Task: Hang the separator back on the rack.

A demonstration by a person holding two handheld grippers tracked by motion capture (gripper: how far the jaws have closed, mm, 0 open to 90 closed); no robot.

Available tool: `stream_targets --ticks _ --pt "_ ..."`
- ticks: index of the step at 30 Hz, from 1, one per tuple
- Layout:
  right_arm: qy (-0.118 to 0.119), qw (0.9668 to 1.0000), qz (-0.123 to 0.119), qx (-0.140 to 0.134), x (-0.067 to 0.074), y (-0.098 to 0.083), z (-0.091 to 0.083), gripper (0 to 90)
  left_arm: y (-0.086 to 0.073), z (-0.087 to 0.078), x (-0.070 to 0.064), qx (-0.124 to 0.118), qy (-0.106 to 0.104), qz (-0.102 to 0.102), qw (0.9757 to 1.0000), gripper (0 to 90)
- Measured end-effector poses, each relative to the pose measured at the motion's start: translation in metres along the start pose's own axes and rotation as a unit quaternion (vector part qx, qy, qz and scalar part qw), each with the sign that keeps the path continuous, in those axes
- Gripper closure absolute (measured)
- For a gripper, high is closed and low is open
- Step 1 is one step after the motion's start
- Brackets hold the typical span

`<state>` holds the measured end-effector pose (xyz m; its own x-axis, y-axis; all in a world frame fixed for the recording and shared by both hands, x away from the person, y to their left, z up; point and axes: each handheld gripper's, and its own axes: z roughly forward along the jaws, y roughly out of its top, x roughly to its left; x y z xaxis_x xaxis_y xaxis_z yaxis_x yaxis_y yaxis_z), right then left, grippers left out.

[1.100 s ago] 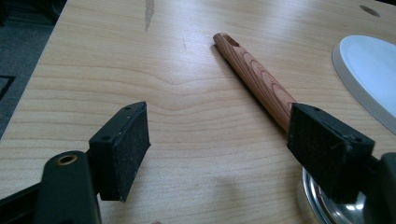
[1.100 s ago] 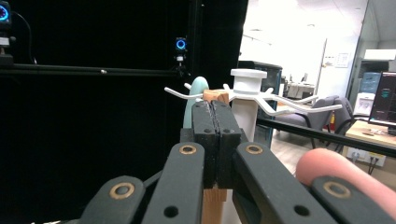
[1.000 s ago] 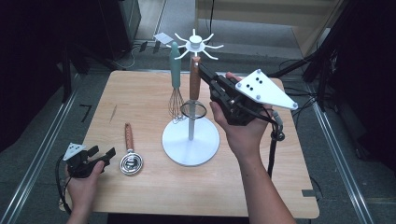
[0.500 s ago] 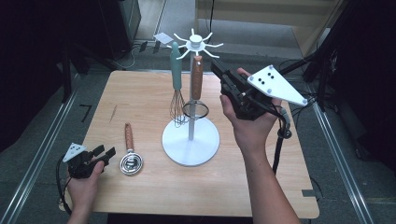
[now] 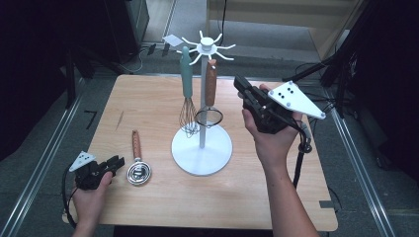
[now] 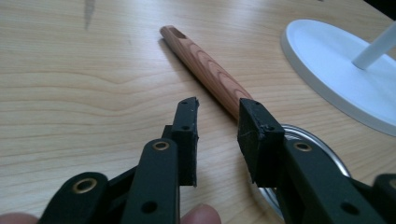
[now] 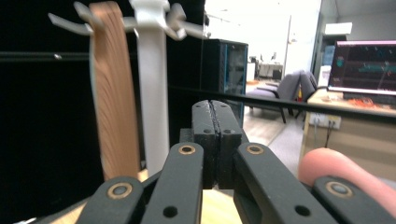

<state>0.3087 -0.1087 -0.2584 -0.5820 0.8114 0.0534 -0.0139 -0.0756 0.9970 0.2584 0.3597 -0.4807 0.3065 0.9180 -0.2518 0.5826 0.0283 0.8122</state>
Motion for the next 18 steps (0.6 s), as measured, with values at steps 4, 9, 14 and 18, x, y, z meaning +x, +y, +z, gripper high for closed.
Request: stream_targets --ticks 4,9,14,18 --pt "-0.011 0.9998 0.005 0.015 -0.01 -0.017 -0.007 89.7 0.0 0.003 -0.006 0.014 -0.003 0.014 0.9998 75.3" --pt "-0.021 0.999 0.016 0.036 -0.019 -0.039 -0.016 89.6 -0.001 0.006 -0.011 0.024 -0.007 0.02 0.9995 75.6" --pt "-0.027 0.9979 0.022 0.054 -0.025 -0.06 -0.023 89.0 0.0 0.006 -0.011 0.024 0.005 0.016 0.9996 79.7" --pt "-0.033 0.9965 0.029 0.071 -0.029 -0.079 -0.029 87.5 -0.001 0.007 -0.011 0.033 0.006 0.019 0.9993 85.3"
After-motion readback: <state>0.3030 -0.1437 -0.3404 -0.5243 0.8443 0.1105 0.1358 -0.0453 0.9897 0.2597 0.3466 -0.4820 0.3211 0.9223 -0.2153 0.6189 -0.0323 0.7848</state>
